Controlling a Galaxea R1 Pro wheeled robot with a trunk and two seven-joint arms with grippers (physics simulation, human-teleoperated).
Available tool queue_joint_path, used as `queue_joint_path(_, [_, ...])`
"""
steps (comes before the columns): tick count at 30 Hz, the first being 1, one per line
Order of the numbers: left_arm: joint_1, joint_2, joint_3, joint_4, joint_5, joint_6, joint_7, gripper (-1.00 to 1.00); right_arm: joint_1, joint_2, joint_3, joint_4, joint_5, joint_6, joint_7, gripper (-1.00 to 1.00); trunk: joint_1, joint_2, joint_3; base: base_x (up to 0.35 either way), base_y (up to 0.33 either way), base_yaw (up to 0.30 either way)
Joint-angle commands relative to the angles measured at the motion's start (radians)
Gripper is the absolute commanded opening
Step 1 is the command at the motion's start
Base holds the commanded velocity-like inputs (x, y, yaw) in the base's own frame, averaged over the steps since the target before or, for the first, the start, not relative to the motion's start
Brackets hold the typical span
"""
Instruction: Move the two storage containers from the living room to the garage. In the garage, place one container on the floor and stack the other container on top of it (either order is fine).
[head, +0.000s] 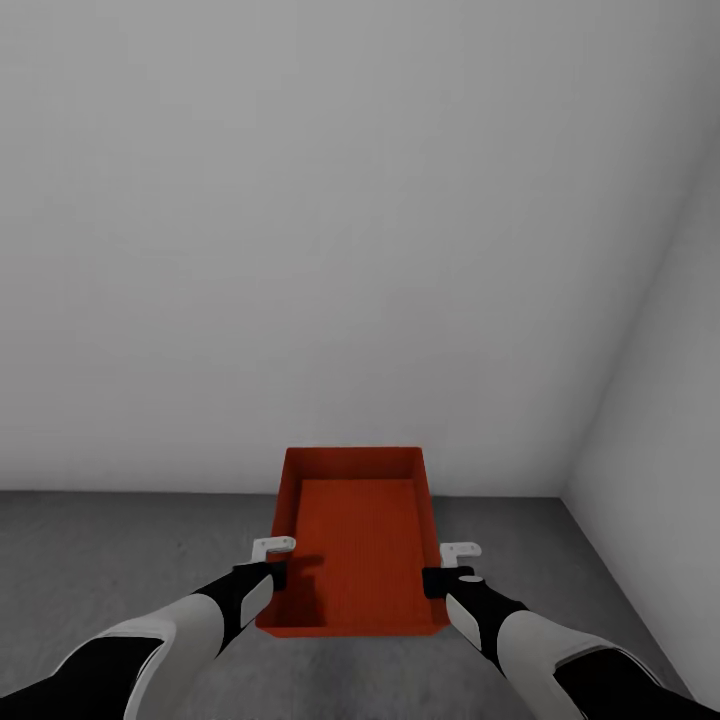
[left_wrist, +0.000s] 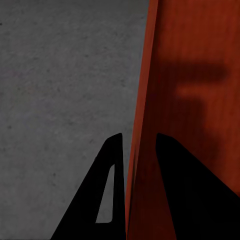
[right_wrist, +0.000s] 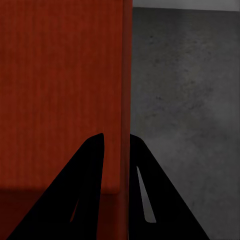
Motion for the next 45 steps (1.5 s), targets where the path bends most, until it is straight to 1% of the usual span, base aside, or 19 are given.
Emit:
queue_joint_path(1, [-0.001,0.006,0.022,-0.005,-0.007,-0.010,0.016,-1.00,0.000,0.000,-0.003,0.002,-0.015,0.001,-0.004,-1.00,0.000,-0.001,-0.003,0.000,0.000,0.000])
queue_joint_path(45, [-0.001,0.006,0.022,-0.005,-0.007,-0.010,0.016,-1.00,-0.001,0.000,-0.003,0.002,-0.015,0.000,-0.004,-1.00,0.000,-0.001,-0.073,0.000,0.000,0.000])
